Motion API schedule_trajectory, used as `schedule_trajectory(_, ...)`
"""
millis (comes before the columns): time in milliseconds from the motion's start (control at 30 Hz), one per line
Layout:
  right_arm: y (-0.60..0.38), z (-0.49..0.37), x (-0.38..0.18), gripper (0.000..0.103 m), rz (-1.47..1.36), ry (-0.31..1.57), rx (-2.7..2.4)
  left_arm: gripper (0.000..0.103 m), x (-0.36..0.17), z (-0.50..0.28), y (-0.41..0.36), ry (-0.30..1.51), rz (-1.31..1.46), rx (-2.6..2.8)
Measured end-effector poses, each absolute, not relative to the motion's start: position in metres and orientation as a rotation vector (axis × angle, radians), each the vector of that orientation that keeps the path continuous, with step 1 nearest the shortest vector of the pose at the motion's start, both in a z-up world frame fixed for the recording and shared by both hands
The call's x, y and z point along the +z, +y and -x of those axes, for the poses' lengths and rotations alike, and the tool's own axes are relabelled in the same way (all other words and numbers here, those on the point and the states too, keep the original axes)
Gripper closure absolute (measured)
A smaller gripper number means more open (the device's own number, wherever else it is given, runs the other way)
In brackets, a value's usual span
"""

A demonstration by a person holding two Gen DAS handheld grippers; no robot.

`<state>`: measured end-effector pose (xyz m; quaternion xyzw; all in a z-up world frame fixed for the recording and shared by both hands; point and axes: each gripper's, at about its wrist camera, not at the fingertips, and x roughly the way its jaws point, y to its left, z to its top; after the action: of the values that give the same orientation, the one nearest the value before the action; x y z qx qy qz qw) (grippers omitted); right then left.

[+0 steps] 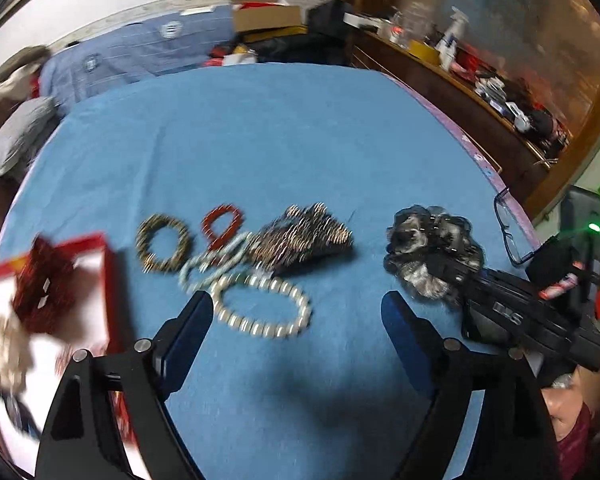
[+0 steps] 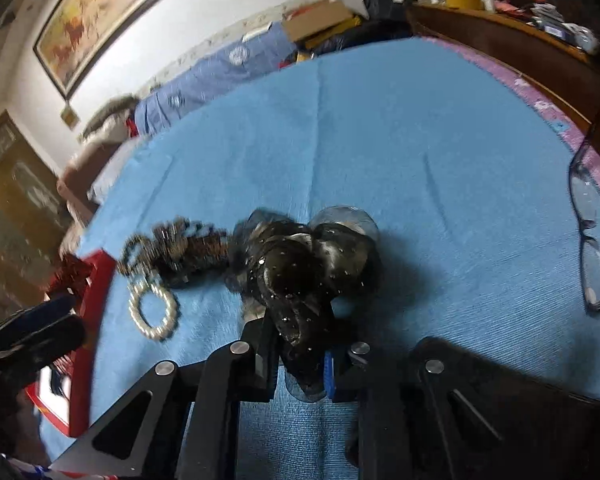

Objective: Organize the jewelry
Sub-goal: 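Grasp the black sheer scrunchie with the right tool while the left tool grasps the rhinestone butterfly clip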

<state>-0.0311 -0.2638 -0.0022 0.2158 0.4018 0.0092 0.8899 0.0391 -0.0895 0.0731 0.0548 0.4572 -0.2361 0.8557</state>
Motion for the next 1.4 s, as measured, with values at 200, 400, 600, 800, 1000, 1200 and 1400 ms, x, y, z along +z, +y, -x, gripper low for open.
schedule_trajectory(200, -0.277, 0.037, -0.008, 0.086, -0.549, 0.840, 0.047, 0.018, 0.064, -0.083, -0.119, 0.995, -0.223, -0.589)
schedule_trajectory(400, -0.276, 0.041, -0.004, 0.085, -0.572, 0.821, 0.068, 0.018, 0.052, -0.084, -0.145, 0.933, -0.446, -0.681)
schedule_trajectory(600, -0.281, 0.049, -0.003, 0.085, -0.590, 0.812, 0.082, 0.018, 0.030, -0.087, -0.154, 0.949, -0.546, -0.706)
schedule_trajectory(800, -0.280, 0.051, -0.002, 0.085, -0.587, 0.808, 0.081, 0.043, 0.025, -0.085, -0.151, 0.924, -0.490, -0.687)
schedule_trajectory(1000, -0.277, 0.048, 0.001, 0.085, -0.586, 0.804, 0.073, 0.076, 0.027, -0.070, -0.143, 0.941, -0.377, -0.644)
schedule_trajectory(1200, -0.277, 0.050, 0.000, 0.085, -0.586, 0.799, 0.066, 0.078, 0.026, -0.049, -0.152, 0.908, -0.383, -0.628)
schedule_trajectory(1400, -0.275, 0.050, 0.003, 0.085, -0.580, 0.790, 0.055, 0.041, 0.017, -0.048, -0.159, 0.952, -0.334, -0.652)
